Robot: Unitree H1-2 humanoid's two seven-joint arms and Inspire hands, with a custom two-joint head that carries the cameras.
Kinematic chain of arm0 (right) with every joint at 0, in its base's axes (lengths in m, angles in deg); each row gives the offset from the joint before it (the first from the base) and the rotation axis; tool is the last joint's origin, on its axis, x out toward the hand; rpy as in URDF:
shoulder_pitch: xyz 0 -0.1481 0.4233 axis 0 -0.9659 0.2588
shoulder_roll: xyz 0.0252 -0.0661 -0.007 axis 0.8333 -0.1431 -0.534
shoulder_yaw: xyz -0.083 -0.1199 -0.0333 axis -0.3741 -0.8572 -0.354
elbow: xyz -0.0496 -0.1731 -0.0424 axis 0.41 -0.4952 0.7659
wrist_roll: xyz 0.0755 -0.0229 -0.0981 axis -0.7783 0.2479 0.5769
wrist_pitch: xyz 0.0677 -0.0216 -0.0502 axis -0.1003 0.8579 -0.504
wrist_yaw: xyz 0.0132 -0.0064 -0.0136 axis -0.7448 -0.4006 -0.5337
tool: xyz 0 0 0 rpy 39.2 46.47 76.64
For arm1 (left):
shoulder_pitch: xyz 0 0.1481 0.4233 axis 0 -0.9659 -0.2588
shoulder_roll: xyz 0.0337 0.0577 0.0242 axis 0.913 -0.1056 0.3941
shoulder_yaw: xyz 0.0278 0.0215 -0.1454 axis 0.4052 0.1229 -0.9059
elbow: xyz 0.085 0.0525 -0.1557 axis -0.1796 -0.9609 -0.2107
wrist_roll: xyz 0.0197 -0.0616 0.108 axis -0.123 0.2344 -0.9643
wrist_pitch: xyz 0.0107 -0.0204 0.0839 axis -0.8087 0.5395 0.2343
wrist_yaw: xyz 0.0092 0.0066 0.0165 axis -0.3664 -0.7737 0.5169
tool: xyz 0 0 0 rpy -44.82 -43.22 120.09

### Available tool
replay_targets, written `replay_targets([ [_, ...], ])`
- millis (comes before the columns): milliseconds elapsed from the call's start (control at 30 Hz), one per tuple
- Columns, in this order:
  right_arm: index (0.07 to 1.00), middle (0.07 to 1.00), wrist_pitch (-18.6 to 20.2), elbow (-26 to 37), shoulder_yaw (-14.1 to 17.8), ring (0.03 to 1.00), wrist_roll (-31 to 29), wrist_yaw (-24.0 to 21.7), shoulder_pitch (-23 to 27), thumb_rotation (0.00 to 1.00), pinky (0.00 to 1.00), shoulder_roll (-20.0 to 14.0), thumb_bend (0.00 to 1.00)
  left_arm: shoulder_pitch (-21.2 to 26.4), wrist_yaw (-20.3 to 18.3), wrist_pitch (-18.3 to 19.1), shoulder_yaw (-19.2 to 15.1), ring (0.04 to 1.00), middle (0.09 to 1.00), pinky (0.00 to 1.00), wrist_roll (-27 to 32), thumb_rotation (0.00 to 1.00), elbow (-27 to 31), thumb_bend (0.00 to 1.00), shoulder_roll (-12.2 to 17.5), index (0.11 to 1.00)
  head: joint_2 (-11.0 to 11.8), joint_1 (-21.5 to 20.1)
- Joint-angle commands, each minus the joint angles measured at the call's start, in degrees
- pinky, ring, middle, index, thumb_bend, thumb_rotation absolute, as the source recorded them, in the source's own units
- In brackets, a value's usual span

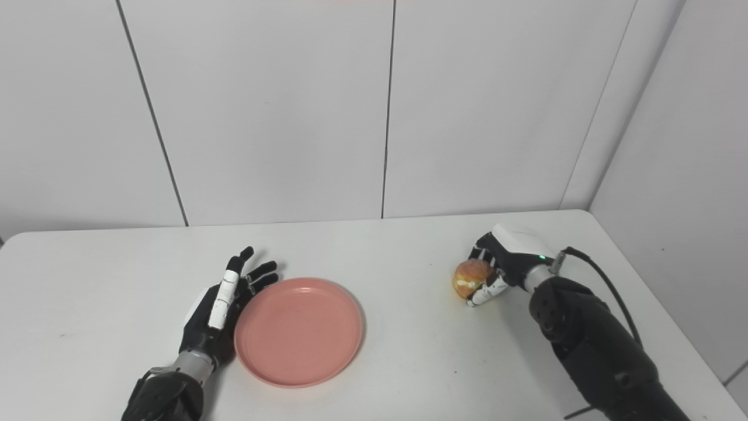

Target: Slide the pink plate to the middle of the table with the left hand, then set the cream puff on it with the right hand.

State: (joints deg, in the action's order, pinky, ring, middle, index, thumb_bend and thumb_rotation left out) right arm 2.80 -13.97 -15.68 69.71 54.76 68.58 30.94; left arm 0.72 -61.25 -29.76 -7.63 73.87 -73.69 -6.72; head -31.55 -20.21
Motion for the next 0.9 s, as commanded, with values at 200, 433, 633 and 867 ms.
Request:
replay_targets([
  [200, 0.482, 0.493, -2.16, 2.24, 0.02, 0.448, 0.66, 0.55, 2.02, 0.0, 0.36, -2.23, 0.53, 0.36, -0.39, 0.75, 0.38, 0.843, 0.84, 0.87, -0.06, 0.88, 0.56, 0.83, -0.49, 0.991, 0.05, 0.31],
  [433, 0.499, 0.443, -1.04, 6.62, 0.13, 0.399, 1.8, -0.8, 2.69, 0.0, 0.32, -2.7, 0.53, 0.55, -0.24, 0.81, 0.42, 0.84, 0.833, 0.86, -0.11, 0.87, 0.37, 0.83, -0.69, 0.992, -0.04, 0.92],
  [633, 0.46, 0.534, -1.74, 12.54, 0.12, 0.497, 2.5, -2.43, 3.17, 0.0, 0.4, -2.47, 0.52, 0.51, -0.09, 1.03, 0.62, 0.842, 0.834, 0.85, -0.29, 0.88, 0.74, 0.81, -0.76, 0.988, -0.22, 1.79],
  [867, 0.451, 0.532, -3.09, 17.68, -0.09, 0.506, 1.96, -3.78, 3.89, 0.0, 0.43, -1.1, 0.52, 0.52, 0.3, 1.35, 0.75, 0.846, 0.828, 0.85, -0.62, 0.87, 0.99, 0.83, -1.3, 0.984, -0.5, 3.8],
])
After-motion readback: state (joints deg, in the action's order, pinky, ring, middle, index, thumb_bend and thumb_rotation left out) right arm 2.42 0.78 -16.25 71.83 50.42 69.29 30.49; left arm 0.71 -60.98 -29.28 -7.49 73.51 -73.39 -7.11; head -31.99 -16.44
